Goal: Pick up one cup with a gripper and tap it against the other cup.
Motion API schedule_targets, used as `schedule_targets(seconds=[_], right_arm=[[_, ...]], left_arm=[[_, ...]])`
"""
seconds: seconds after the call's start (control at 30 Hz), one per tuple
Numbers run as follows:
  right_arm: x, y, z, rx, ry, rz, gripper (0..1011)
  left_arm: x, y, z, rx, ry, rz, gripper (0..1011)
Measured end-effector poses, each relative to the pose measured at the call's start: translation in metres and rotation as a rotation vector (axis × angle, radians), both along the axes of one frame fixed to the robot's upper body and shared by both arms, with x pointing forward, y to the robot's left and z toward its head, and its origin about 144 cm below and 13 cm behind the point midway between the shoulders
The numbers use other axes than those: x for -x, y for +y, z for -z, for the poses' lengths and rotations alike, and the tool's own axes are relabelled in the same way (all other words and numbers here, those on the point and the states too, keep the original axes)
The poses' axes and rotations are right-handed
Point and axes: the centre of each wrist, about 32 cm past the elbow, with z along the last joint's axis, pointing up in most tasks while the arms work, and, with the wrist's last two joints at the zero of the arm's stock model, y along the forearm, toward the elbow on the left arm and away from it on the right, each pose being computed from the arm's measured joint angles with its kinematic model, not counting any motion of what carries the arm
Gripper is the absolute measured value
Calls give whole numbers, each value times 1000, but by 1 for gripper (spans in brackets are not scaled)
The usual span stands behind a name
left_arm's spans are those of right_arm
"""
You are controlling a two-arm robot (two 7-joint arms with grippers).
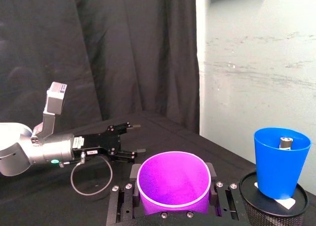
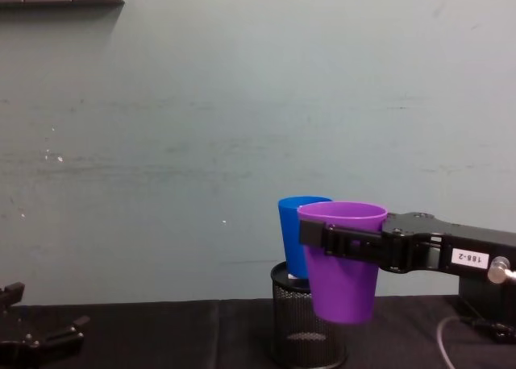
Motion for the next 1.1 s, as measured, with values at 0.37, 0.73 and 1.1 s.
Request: schedule_targets(seconds=[0.37, 0.73, 1.1], right_arm=[[0, 0, 0, 0, 0, 0, 754], [0, 0, 0, 0, 0, 0, 754], [-3, 0, 2, 13, 10, -3, 754]], left_arm=[[0, 0, 0, 0, 0, 0, 1000], [0, 0, 0, 0, 0, 0, 1000], [0, 0, 0, 0, 0, 0, 1000]])
